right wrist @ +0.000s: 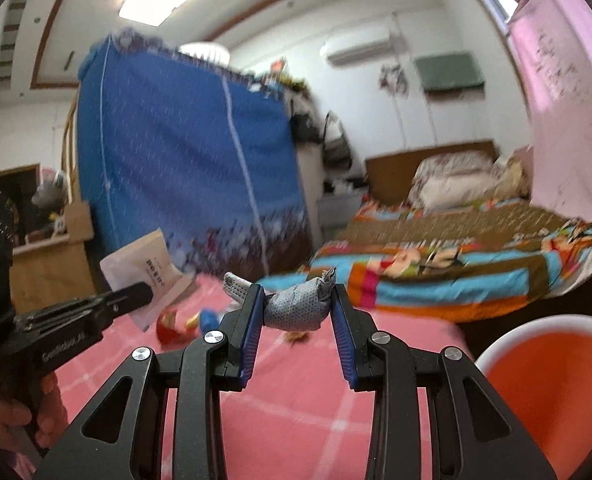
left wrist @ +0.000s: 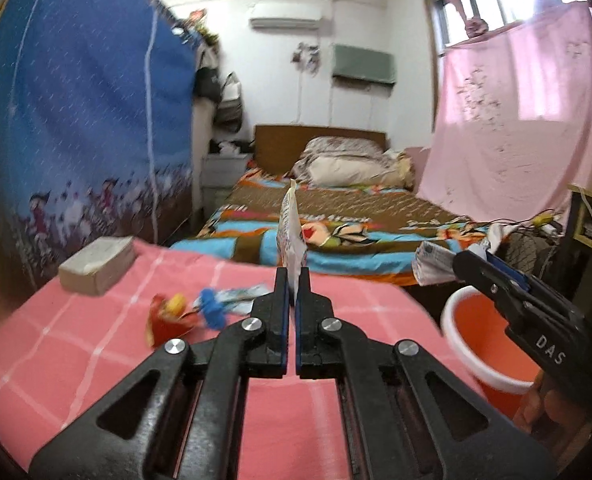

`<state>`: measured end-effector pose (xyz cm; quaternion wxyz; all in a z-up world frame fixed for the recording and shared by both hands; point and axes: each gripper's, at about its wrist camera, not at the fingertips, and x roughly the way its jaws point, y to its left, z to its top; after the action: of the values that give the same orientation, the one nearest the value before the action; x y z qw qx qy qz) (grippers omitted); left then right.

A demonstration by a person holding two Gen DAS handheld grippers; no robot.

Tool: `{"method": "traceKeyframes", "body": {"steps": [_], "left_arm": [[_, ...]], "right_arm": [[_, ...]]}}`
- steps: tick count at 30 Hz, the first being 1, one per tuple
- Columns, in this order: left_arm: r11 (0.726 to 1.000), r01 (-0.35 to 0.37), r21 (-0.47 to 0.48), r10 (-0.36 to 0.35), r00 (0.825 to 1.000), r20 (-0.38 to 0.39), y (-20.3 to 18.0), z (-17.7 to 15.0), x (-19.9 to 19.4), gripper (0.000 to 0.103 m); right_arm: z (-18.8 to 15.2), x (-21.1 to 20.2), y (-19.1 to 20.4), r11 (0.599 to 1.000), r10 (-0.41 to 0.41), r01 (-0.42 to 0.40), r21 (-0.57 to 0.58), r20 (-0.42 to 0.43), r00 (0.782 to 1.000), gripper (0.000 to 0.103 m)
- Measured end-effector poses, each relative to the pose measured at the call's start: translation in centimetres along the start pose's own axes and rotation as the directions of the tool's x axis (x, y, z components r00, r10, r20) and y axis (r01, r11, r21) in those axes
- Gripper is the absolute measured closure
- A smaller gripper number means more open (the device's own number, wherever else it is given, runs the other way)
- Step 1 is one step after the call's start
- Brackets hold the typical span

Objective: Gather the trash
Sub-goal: 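Carry the paper packet and grey cloth in both grippers over the bucket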

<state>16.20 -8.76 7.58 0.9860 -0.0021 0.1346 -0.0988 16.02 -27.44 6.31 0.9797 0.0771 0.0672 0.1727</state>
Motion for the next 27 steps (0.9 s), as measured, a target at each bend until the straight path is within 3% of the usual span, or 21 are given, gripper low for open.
{"method": "traceKeyframes", "body": {"steps": [5, 12, 21, 27], "left_arm": [[0.996, 0.082, 0.044, -0.083, 0.996, 0.015, -3.0, 0.6, 0.1, 0.098], [0.977, 0.206, 0.055, -0.204, 0.978, -0.046, -7.4, 0.4, 1.4, 0.098], [0.941, 0.335, 0.045, -0.323, 0.929, -0.179, -12.6, -0.6, 3.8, 0.098], [0.934, 0.357, 0.014, -0.338, 0.896, -0.288, -15.0, -1.7, 5.8, 0.098]], "right_arm": [[1.0, -2.2, -2.2, 0.997, -0.076, 0.075, 0.021, 0.076, 0.994, 0.071], [1.2, -4.3, -6.1, 0.981, -0.180, 0.173, 0.089, 0.073, 0.981, 0.071], [0.3, -6.0, -10.6, 0.939, -0.303, 0.299, 0.168, -0.004, 0.953, 0.071], [-0.1, -6.4, -12.8, 0.912, -0.352, 0.359, 0.199, -0.066, 0.933, 0.071]]}}
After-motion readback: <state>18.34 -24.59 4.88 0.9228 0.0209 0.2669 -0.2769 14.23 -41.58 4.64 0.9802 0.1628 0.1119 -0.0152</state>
